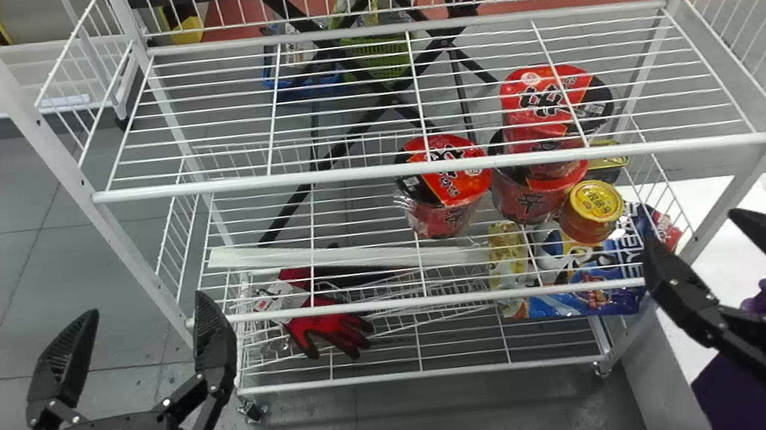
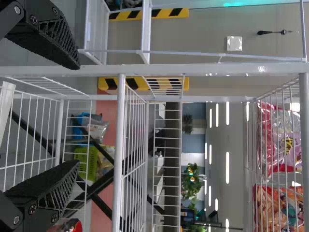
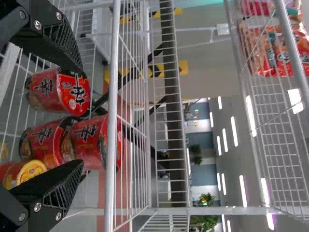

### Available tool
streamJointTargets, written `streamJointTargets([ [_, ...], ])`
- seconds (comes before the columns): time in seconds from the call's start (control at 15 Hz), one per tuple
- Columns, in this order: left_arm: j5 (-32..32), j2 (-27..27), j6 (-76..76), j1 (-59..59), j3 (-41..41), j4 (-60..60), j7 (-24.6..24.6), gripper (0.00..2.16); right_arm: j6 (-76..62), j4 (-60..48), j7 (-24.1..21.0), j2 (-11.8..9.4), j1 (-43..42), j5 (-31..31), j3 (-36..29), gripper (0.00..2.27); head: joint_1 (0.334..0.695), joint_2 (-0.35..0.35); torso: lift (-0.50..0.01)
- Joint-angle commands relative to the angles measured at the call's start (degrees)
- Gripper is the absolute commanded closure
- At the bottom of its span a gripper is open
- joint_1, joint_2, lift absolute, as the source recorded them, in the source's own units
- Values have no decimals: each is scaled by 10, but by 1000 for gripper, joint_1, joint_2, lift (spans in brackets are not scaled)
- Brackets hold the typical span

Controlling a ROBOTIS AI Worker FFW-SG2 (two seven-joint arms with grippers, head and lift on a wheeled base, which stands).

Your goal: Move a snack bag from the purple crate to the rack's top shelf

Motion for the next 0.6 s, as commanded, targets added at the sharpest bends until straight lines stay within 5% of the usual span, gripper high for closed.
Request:
streamJointTargets([
  [0.0,0,-1,-3,0,0,6,1,134,174,-72,-71,-1,10,1,-53,184,695,-71,-454],
  [0.2,-2,-1,-17,0,0,18,15,134,391,-124,-85,10,-3,1,-140,184,695,-164,-454],
  [0.33,-3,-1,-16,-4,-6,22,14,134,609,-131,67,125,-106,-1,-256,184,695,-241,-454],
  [0.4,-3,-1,-16,-6,-7,23,14,134,712,-122,152,165,-178,9,-329,184,695,-266,-454],
  [0.53,-3,-1,-16,-7,-7,28,14,134,749,-86,198,138,-194,3,-394,184,695,-342,-454],
])
